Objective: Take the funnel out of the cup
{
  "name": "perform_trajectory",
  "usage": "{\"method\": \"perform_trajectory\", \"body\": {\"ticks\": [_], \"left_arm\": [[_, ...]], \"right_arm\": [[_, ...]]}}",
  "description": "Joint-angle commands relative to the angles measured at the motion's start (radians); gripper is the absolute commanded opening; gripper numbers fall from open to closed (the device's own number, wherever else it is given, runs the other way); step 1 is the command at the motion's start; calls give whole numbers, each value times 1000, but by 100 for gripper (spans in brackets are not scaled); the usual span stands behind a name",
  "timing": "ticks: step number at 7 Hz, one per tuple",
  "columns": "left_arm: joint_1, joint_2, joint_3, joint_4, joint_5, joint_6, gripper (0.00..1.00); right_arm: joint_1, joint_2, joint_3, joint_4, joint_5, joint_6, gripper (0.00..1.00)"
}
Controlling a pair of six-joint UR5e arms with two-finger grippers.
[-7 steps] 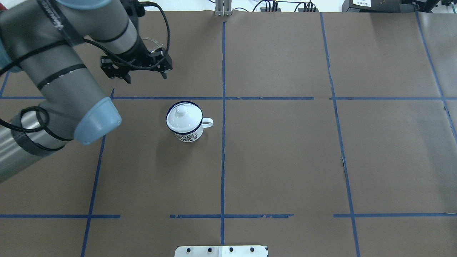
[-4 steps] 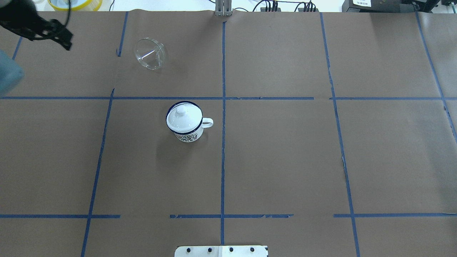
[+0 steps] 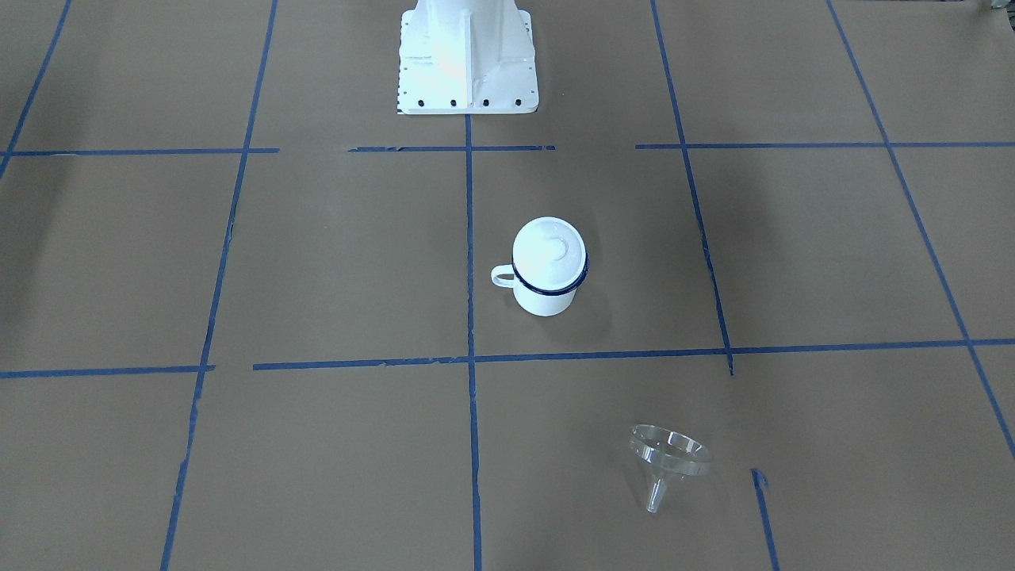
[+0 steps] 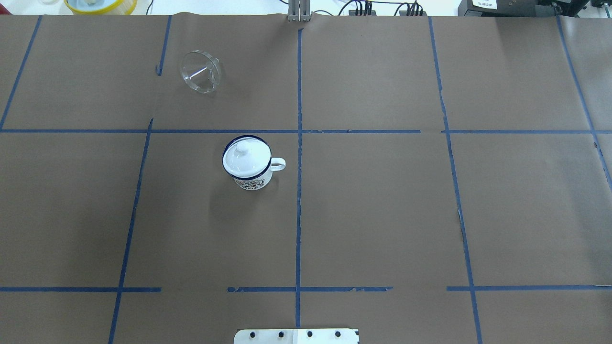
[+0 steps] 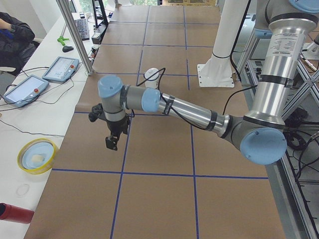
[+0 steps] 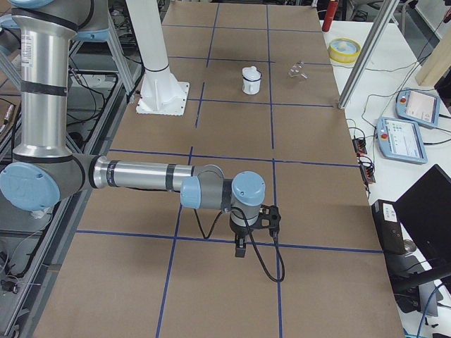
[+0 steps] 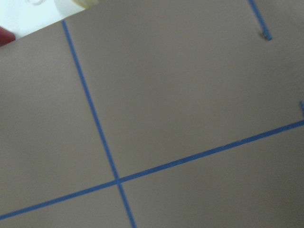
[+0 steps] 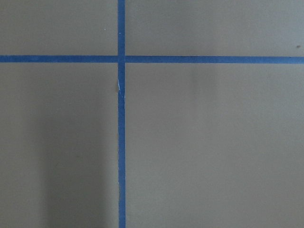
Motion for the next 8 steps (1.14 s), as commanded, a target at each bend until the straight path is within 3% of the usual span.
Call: {"method": "perform_trajectory", "body": {"ticks": [1, 8], "left_arm": [[-124, 107, 58, -28, -9, 40, 100], [-126, 104, 21, -33, -10, 36, 100]], "right_arm": [[0, 0, 0, 0, 0, 0, 100], [0, 0, 0, 0, 0, 0, 100]]}}
